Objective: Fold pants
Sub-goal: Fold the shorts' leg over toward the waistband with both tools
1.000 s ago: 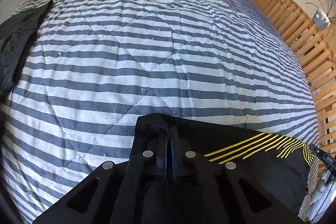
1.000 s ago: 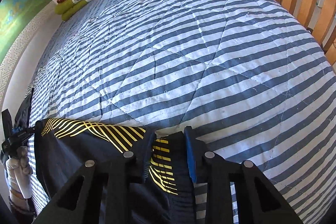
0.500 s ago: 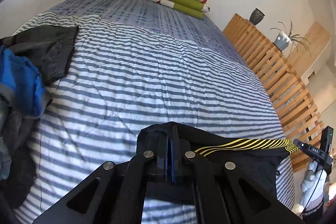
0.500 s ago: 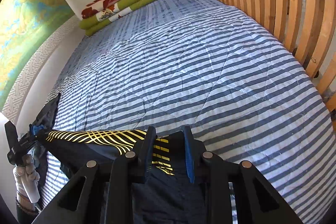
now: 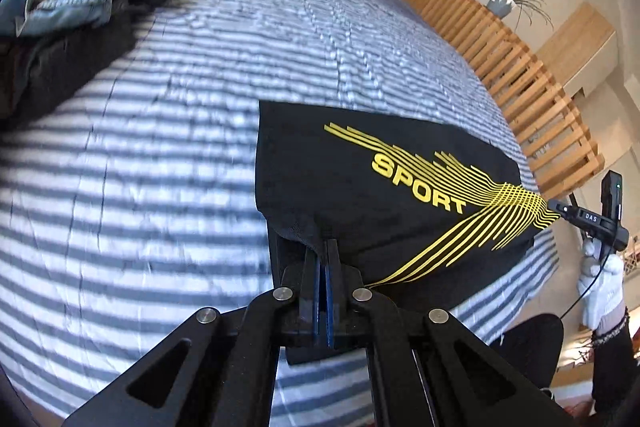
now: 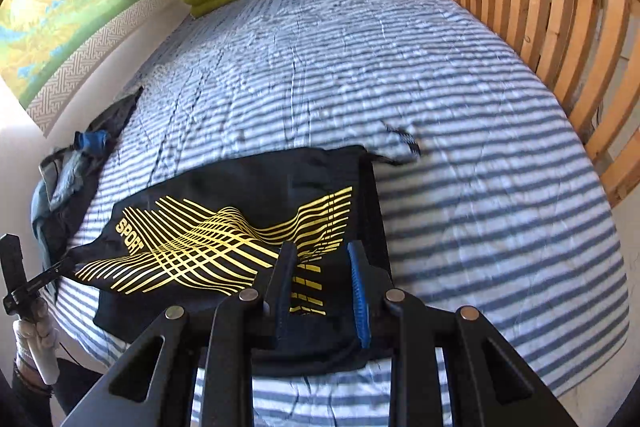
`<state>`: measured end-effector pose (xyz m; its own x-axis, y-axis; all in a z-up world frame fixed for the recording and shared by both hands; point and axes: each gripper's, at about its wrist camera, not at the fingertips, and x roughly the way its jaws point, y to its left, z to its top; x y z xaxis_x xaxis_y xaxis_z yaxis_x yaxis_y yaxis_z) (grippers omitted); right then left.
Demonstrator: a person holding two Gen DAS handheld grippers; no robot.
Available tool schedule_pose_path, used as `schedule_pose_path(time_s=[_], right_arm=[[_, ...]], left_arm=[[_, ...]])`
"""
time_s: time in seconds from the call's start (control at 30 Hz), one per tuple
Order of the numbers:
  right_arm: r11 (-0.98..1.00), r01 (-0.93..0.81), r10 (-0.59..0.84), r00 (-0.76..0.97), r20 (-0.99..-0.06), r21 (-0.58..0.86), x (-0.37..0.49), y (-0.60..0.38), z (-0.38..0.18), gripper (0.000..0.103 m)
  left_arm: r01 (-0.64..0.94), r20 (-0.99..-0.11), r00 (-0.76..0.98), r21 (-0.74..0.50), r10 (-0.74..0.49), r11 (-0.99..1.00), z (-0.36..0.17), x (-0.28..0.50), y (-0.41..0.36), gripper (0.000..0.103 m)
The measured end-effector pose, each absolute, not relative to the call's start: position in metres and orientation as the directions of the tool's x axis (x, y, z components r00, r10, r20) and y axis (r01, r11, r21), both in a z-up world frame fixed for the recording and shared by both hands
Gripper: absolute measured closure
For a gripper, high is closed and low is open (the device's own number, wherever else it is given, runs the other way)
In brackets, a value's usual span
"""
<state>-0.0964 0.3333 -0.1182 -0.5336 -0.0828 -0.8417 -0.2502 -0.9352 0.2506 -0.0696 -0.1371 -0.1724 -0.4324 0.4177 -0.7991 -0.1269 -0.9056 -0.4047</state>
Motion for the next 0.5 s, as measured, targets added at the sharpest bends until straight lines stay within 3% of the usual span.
schedule_pose_path(time_s=[0.17, 0.33, 0.5], right_arm=[[-0.931, -0.286, -0.067, -0.481, -0.874, 0.229, -0.070, 0.337, -0.148, 0.080], [-0.943, -0.269, -0.054, -0.458, -0.887, 0.196, -0.064, 0.335, -0.154, 0.079], [-0.948, -0.265, -0.039, -0.452, -0.891, 0.176, -0.062, 0.331, -0.154, 0.078]], left_arm=[[-0.108, -0.824, -0.359, -0.429, 0.438, -0.897, -0.194, -0.040, -0.133, 0.094], [-0.105, -0.815, -0.395, -0.418, 0.423, -0.902, -0.183, -0.028, -0.140, 0.063], [-0.060, -0.789, -0.429, -0.461, 0.440, -0.885, -0.175, -0.034, -0.156, 0.059]])
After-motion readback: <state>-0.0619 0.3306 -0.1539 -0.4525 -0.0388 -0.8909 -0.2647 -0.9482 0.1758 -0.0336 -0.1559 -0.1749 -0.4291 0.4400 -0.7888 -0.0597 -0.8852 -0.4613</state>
